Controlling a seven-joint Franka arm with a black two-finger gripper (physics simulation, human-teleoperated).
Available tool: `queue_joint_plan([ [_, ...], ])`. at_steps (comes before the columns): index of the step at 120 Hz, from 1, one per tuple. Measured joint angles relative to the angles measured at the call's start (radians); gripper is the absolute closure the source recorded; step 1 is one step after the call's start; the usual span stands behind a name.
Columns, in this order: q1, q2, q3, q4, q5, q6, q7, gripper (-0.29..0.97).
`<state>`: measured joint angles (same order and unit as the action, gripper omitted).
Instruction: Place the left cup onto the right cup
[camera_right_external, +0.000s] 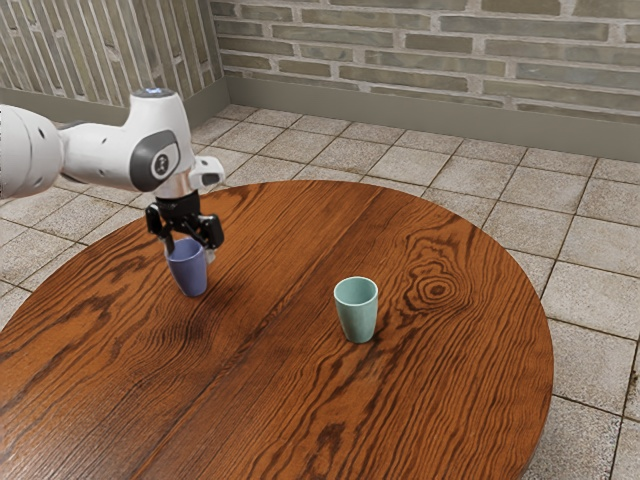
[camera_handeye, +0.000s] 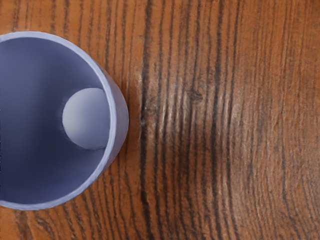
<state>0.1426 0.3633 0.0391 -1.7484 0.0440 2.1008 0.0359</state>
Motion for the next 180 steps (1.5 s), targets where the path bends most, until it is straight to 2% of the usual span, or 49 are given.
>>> queue_joint_plan([
  [51,0.005,0.069,0.009,0.068,0.001,0.006,0.014,0.0],
  [180,0.014,0.151,0.012,0.091,0.004,0.093,0.027,0.0],
])
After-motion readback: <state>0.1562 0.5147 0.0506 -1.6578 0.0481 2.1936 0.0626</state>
